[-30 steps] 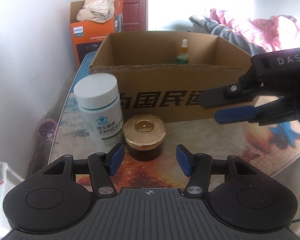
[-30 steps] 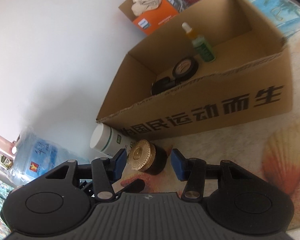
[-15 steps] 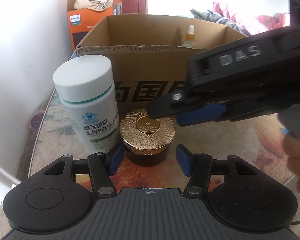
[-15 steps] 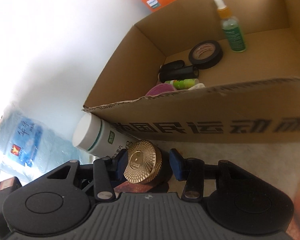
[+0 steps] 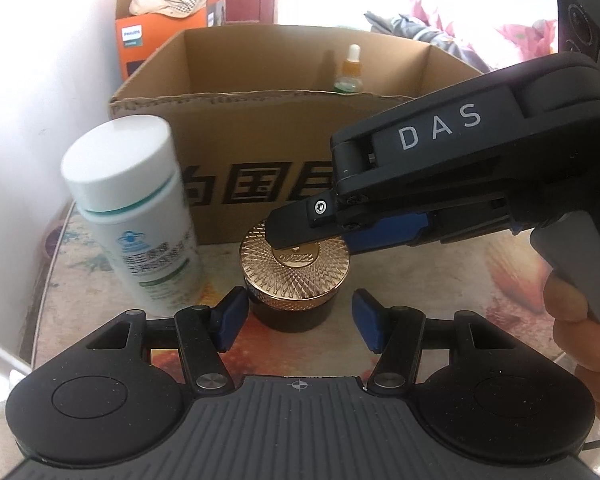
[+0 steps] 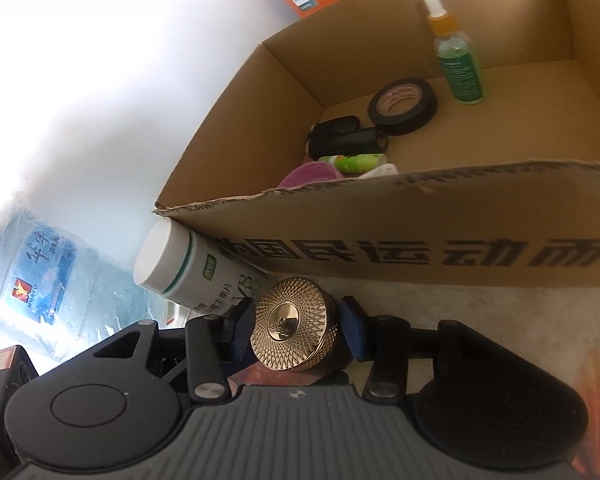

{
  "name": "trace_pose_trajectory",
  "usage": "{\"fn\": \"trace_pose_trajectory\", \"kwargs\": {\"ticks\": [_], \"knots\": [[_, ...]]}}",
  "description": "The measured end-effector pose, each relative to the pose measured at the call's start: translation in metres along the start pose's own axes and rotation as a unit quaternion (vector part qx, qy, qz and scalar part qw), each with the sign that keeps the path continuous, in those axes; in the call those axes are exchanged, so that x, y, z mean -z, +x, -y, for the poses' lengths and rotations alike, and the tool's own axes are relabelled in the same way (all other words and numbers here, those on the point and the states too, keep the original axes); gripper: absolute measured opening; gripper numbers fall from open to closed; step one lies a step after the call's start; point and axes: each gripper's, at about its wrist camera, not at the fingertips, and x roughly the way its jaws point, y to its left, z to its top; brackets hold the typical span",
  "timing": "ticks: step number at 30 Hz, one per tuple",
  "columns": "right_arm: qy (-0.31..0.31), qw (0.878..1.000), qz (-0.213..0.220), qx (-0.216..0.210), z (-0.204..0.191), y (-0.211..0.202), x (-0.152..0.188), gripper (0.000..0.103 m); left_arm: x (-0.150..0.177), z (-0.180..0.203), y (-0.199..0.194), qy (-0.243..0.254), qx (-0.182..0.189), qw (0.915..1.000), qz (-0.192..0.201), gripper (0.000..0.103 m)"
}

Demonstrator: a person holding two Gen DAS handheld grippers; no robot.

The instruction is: Organize rigid objects

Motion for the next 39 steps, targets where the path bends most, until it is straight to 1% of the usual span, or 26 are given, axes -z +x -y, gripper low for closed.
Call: {"fn": "trace_pose_trajectory", "kwargs": {"ticks": [9,14,23,28,32,34,35,36,37,39], "knots": [[0.018,1.0,0.01,0.007,0.017,-0.02,0.005,0.051,-0.004,0.023,-0.003,0.014,0.014,0.9998,-0.008,0.057],[0.027,0.999,0.017,0.007,0.027,-0.031,0.007,0.053,-0.012,0.034,0.0,0.02,0.023,0.9994,-0.014,0.057],[0.052,0.998,0.032,0.013,0.049,-0.054,0.013,0.054,-0.012,0.056,0.008,0.045,0.04,0.998,-0.019,0.057],[0.064,0.997,0.045,0.015,0.06,-0.069,0.017,0.062,-0.013,0.07,0.01,0.057,0.058,0.9964,-0.021,0.057],[0.08,0.995,0.058,0.011,0.07,-0.081,0.023,0.068,-0.011,0.078,0.01,0.069,0.062,0.9956,-0.01,0.058],[0.085,0.994,0.072,0.014,0.072,-0.09,0.027,0.078,-0.009,0.077,0.008,0.074,0.06,0.9954,0.0,0.067],[0.082,0.993,0.082,0.021,0.071,-0.096,0.028,0.081,-0.008,0.076,0.006,0.076,0.058,0.9954,0.007,0.076],[0.077,0.992,0.092,0.03,0.07,-0.101,0.03,0.086,-0.007,0.075,0.004,0.078,0.055,0.9954,0.014,0.081],[0.071,0.991,0.102,0.04,0.068,-0.107,0.032,0.093,-0.005,0.074,0.002,0.08,0.051,0.9952,0.022,0.084],[0.055,0.989,0.121,0.058,0.064,-0.119,0.036,0.102,-0.003,0.072,-0.002,0.083,0.046,0.9949,0.034,0.093]]}}
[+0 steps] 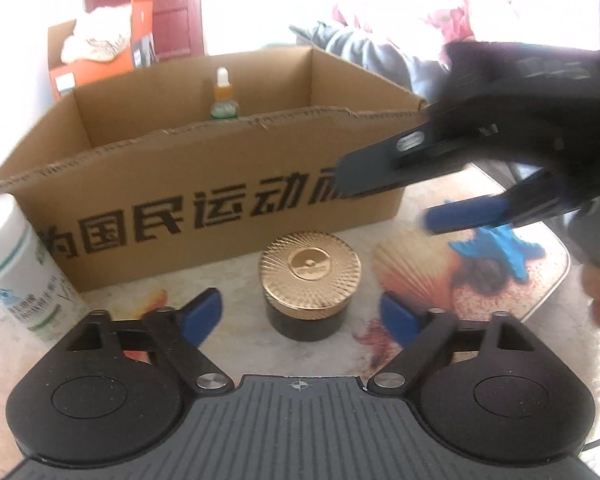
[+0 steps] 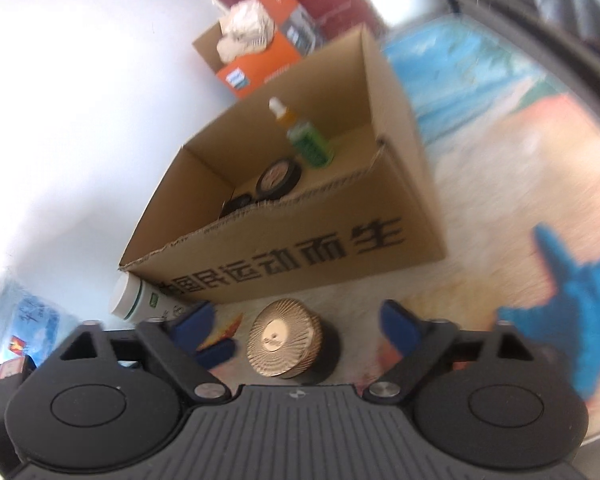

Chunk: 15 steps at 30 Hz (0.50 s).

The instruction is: Organize rigid objects

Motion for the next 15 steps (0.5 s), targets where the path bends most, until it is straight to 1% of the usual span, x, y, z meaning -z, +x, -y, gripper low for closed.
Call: {"fn": "trace_pose_trajectory", "kwargs": {"ticks": [1,2,5,7,8,10,13,15], "knots": [[-0.008,1.0,0.012,0.008,-0.002,-0.007,0.001,0.103,0.001,-0.001,-0.002,0.0,0.002,1.0,0.003,0.094],[-0.018,0.999,0.023,0.016,-0.004,-0.013,0.002,0.103,0.002,-0.002,-0.004,-0.003,0.013,0.9999,0.004,0.095],[-0.048,0.997,0.045,0.048,-0.012,-0.028,0.004,0.103,0.001,-0.01,-0.005,-0.023,0.069,0.9973,0.003,0.099],[-0.072,0.993,0.059,0.069,-0.018,-0.035,0.006,0.103,0.005,-0.018,-0.007,-0.047,0.114,0.9923,0.002,0.101],[-0.084,0.991,0.064,0.081,-0.021,-0.038,0.007,0.103,0.005,-0.02,-0.006,-0.062,0.122,0.9906,-0.004,0.102],[-0.11,0.986,0.073,0.102,-0.027,-0.042,0.008,0.103,0.005,-0.021,-0.005,-0.073,0.119,0.9901,-0.009,0.102],[-0.142,0.977,0.086,0.134,-0.036,-0.044,0.011,0.103,0.005,-0.018,-0.007,-0.057,0.095,0.9938,-0.004,0.102],[-0.16,0.97,0.095,0.154,-0.04,-0.044,0.012,0.103,0.003,-0.019,-0.008,-0.056,0.091,0.9943,-0.007,0.103]]}}
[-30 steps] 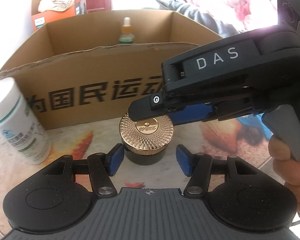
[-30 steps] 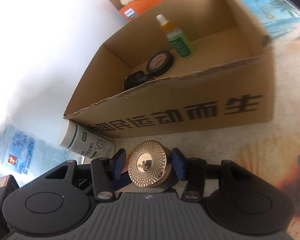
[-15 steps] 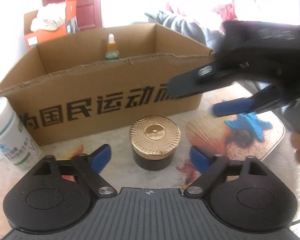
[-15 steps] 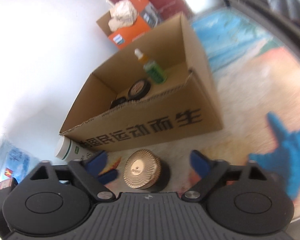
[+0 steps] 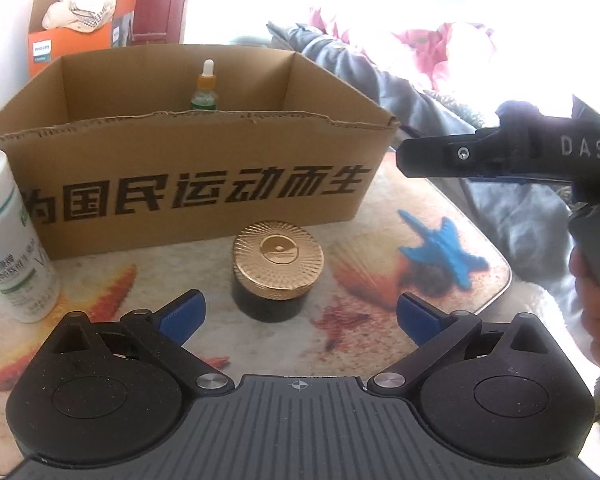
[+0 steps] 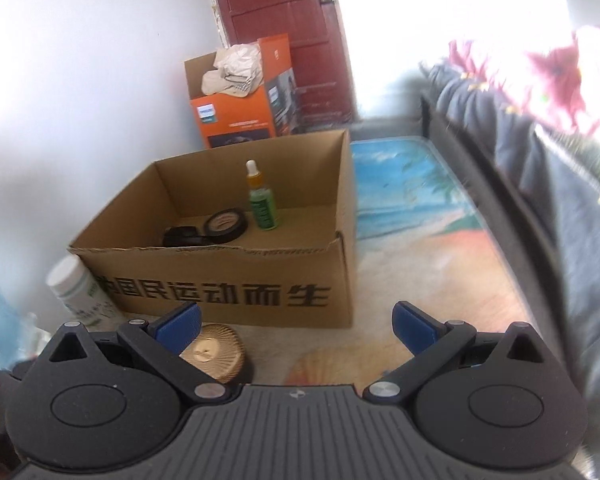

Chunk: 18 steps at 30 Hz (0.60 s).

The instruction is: Organize rigid objects

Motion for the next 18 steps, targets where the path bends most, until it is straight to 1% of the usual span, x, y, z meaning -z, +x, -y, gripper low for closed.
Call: {"fn": "trace_pose_trajectory", "kwargs": {"ticks": [3,5,8,11,18], "knots": [[-0.017,0.999,0.017,0.029,-0.005,0.002,0.0,0.103,-0.003,-0.007,0.0,-0.022,0.004,0.9997,-0.007,0.103],[-0.023,0.999,0.026,0.039,-0.005,0.003,0.0,0.103,-0.004,-0.013,0.001,-0.036,0.005,0.9993,-0.01,0.103],[-0.029,0.998,0.031,0.037,-0.003,0.002,-0.002,0.103,-0.005,-0.019,0.002,-0.048,-0.002,0.9987,-0.017,0.103],[-0.037,0.998,0.034,0.033,-0.002,-0.001,-0.002,0.103,-0.005,-0.021,0.004,-0.05,-0.012,0.9985,-0.02,0.103],[-0.062,0.996,0.04,0.046,-0.008,-0.001,-0.002,0.103,-0.005,-0.02,0.007,-0.043,-0.022,0.9984,-0.031,0.103]]}}
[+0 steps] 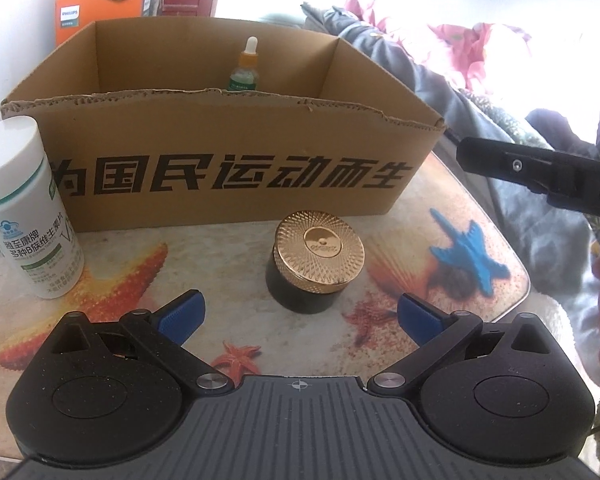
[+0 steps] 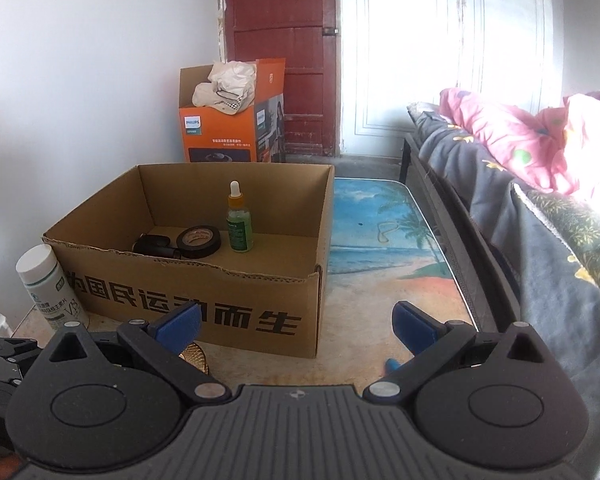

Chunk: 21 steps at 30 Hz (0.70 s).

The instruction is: Organize rigid objects

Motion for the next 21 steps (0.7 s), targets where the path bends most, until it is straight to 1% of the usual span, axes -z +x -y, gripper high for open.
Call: {"fn": "trace_pose_trajectory", "kwargs": {"ticks": [6,12,15,17,19,21], "knots": [[-0.007,1.0,0.01,-0.006,-0.003,-0.004,-0.003,0.103,0.002,0.003,-0.001,0.017,-0.007,0.9998,0.002,0.103],[-0.014,0.999,0.022,-0.024,-0.009,-0.007,-0.004,0.103,0.004,0.005,0.001,0.023,-0.005,0.9997,-0.008,0.103],[0.001,0.999,0.02,-0.049,-0.008,-0.008,-0.003,0.103,0.006,0.005,0.002,0.025,-0.01,0.9996,-0.014,0.103],[0.024,0.997,0.015,-0.072,-0.005,-0.006,-0.003,0.103,0.006,0.006,0.003,0.026,-0.018,0.9993,-0.02,0.103],[0.05,0.994,0.005,-0.098,-0.002,-0.004,-0.001,0.103,0.007,0.007,0.004,0.024,-0.025,0.9991,-0.025,0.103],[0.072,0.991,-0.01,-0.113,0.001,0.001,0.0,0.103,0.008,0.006,0.006,0.021,-0.034,0.9987,-0.031,0.103]]}}
